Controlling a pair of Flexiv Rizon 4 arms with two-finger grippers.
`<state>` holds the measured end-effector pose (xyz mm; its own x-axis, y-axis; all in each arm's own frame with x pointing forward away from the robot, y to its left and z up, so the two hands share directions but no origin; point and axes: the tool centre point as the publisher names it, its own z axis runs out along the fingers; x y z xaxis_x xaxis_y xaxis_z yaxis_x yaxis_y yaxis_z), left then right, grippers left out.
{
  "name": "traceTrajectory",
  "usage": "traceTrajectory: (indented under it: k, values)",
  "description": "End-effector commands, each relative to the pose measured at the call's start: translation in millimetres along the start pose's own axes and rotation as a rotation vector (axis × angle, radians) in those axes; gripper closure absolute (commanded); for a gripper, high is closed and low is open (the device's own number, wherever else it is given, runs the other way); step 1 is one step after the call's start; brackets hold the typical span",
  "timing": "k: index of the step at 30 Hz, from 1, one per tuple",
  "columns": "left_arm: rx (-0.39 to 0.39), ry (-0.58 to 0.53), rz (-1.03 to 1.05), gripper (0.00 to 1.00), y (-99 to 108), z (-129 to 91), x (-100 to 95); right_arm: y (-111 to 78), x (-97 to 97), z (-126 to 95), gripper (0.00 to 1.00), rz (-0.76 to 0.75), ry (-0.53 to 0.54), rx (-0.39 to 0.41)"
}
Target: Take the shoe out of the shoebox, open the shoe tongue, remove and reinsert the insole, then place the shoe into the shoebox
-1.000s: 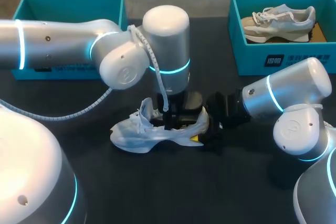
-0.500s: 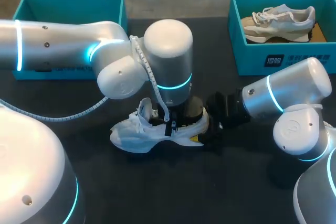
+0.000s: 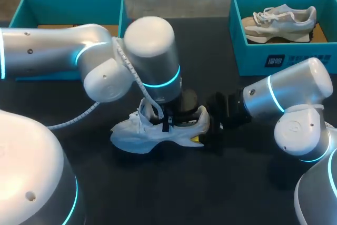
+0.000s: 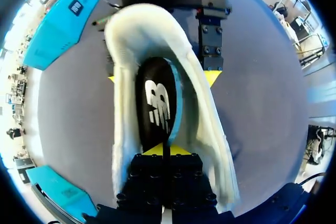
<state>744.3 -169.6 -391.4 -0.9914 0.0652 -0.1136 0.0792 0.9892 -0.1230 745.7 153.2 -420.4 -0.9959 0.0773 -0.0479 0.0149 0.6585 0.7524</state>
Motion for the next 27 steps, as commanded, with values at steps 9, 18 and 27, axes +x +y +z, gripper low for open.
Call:
traceTrajectory:
  k: [9,18,27]
  values:
    - [0.082,0.049,-0.055,1.0,8,-31,-11.9,-2.4,0.5,6,1.0,0.0,-0.003,0.005]
    - [0.179,0.131,-0.09,1.0,8,-49,-13.0,-2.4,0.5,6,1.0,0.0,-0.003,0.005]
    - [0.226,0.131,-0.079,1.0,3,-61,-8.7,-2.4,0.5,6,1.0,0.0,-0.003,0.005]
